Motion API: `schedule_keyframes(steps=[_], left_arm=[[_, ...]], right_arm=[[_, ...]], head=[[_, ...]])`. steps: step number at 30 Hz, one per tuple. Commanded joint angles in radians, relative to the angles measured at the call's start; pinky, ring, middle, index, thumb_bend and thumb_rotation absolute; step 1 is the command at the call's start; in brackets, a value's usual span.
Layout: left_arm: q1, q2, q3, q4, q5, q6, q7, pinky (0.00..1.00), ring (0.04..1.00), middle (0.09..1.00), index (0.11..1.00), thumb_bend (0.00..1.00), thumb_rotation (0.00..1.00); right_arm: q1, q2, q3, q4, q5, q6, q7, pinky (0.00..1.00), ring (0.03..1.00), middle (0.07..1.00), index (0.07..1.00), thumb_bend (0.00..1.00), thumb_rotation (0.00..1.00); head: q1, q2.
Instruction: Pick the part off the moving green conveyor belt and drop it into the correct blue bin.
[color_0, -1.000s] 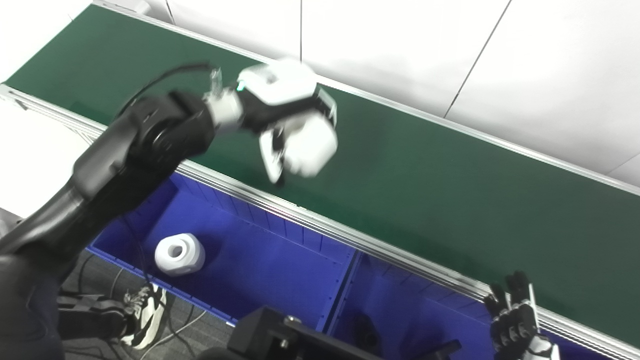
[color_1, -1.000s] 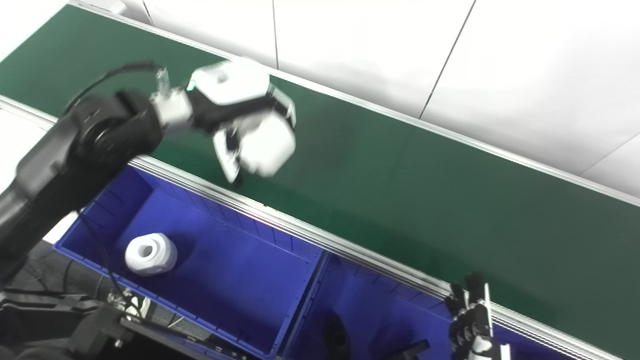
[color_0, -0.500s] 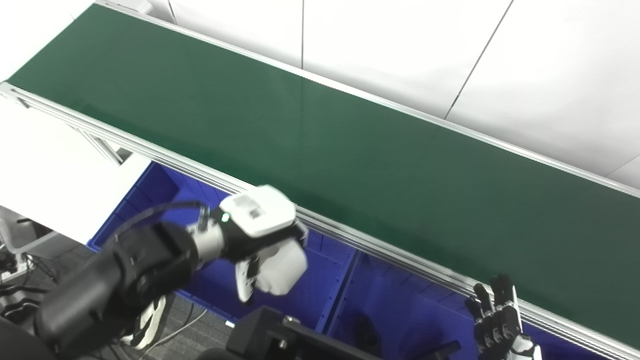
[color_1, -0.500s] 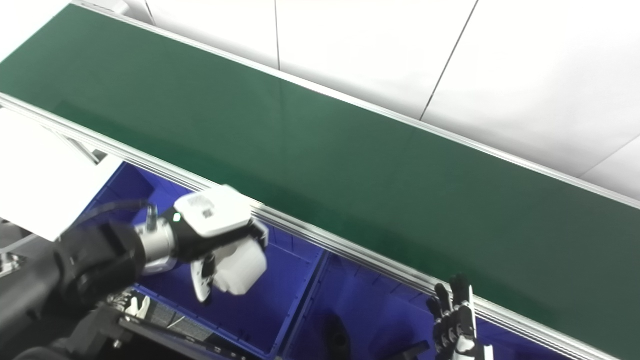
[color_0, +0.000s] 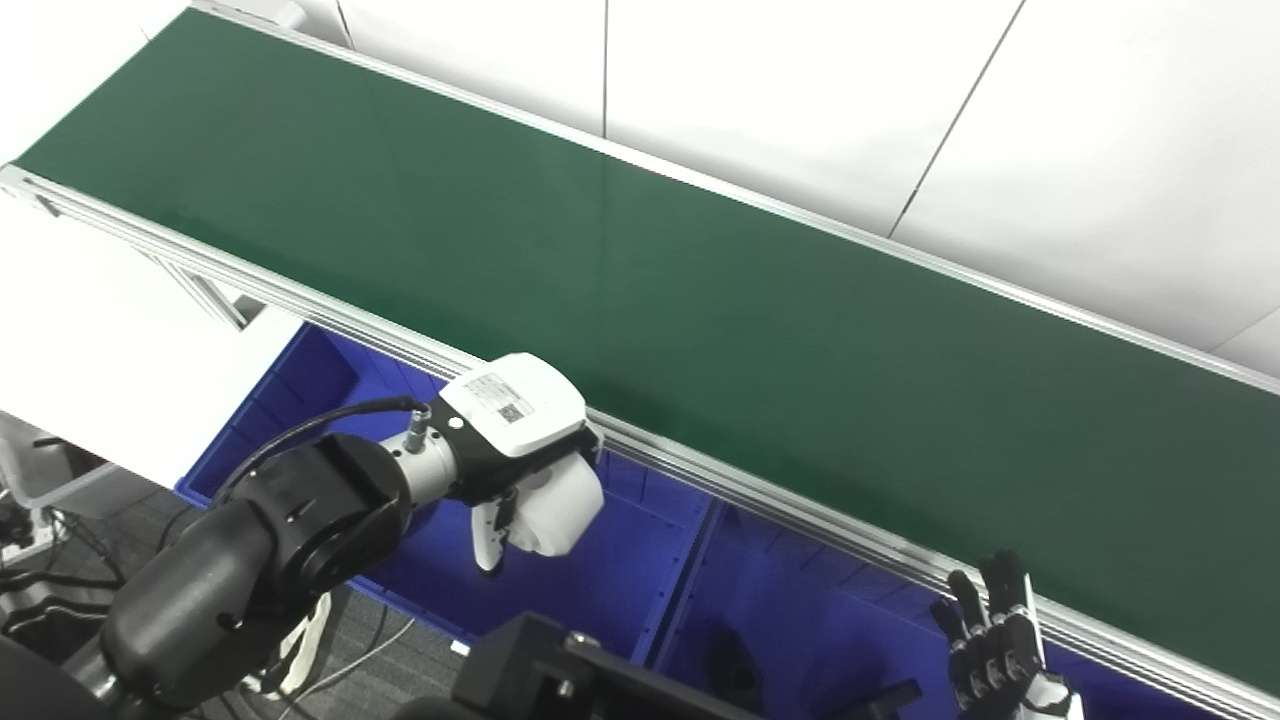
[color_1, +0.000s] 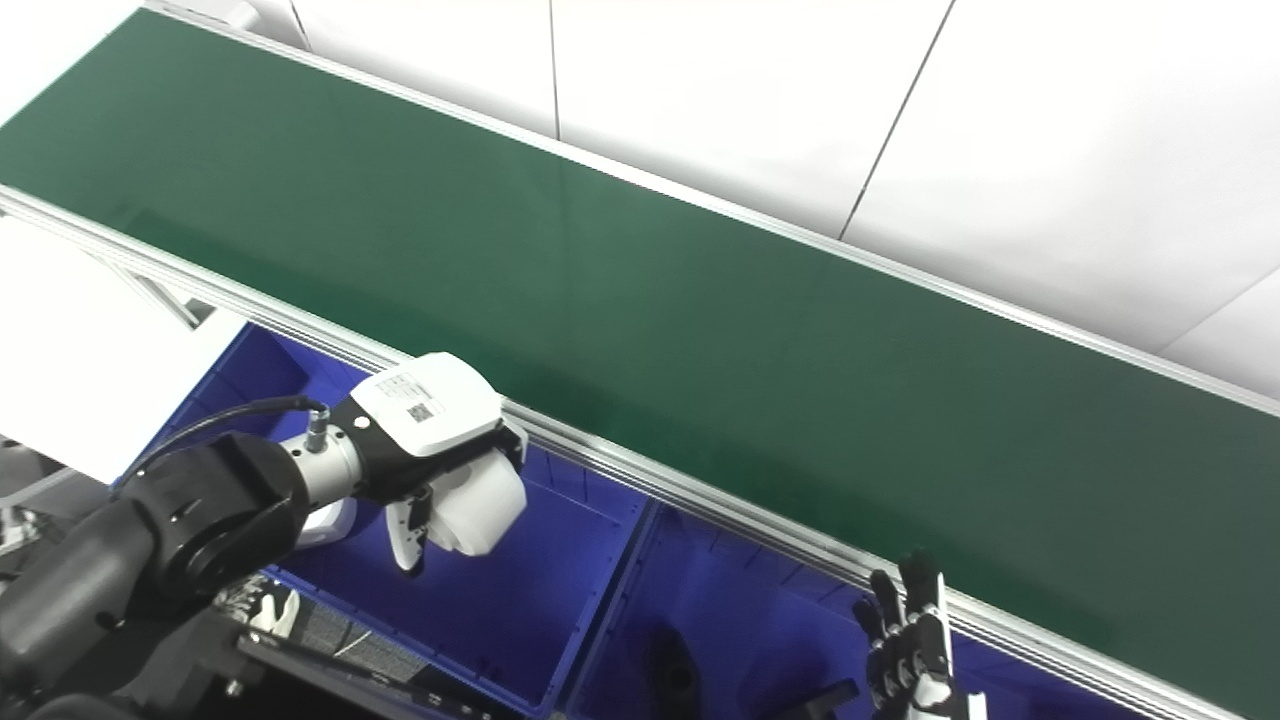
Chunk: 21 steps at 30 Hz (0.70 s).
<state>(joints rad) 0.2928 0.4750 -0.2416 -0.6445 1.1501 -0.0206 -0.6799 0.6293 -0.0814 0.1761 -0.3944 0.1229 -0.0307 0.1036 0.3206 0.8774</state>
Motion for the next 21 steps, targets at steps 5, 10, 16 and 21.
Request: schedule_keyframes(steps=[5, 10, 16, 21], left_arm=[[0.002, 0.039, 0.016, -0.034, 0.084, -0.056, -0.058, 0.80, 0.782, 0.782, 0.780, 0.95, 0.74], [-0.018, 0.043, 0.015, -0.083, 0.118, -0.078, -0.214, 0.88, 0.844, 0.842, 0.839, 1.00, 0.85], [-0.036, 0.039, 0.045, -0.133, 0.098, -0.097, -0.317, 0.87, 0.863, 0.871, 0.865, 1.00, 0.90], [-0.049, 0.015, 0.086, -0.219, 0.004, -0.049, -0.417, 0.87, 0.859, 0.878, 0.874, 1.00, 0.92]], right_arm=[[0.013, 0.003, 0.000, -0.038, 0.007, -0.011, 0.006, 0.93, 0.968, 1.000, 1.000, 0.83, 0.98], [0.015, 0.003, 0.001, -0.045, 0.014, -0.002, 0.008, 0.93, 0.969, 1.000, 1.000, 0.83, 0.97], [0.013, 0.001, 0.002, -0.046, 0.019, -0.004, 0.010, 0.94, 0.974, 1.000, 1.000, 0.83, 0.96], [0.013, 0.000, 0.004, -0.047, 0.011, -0.009, 0.009, 0.93, 0.968, 1.000, 1.000, 0.84, 0.97]], head=[[0.006, 0.006], [0.007, 0.009], [0.007, 0.012], [-0.016, 0.017]])
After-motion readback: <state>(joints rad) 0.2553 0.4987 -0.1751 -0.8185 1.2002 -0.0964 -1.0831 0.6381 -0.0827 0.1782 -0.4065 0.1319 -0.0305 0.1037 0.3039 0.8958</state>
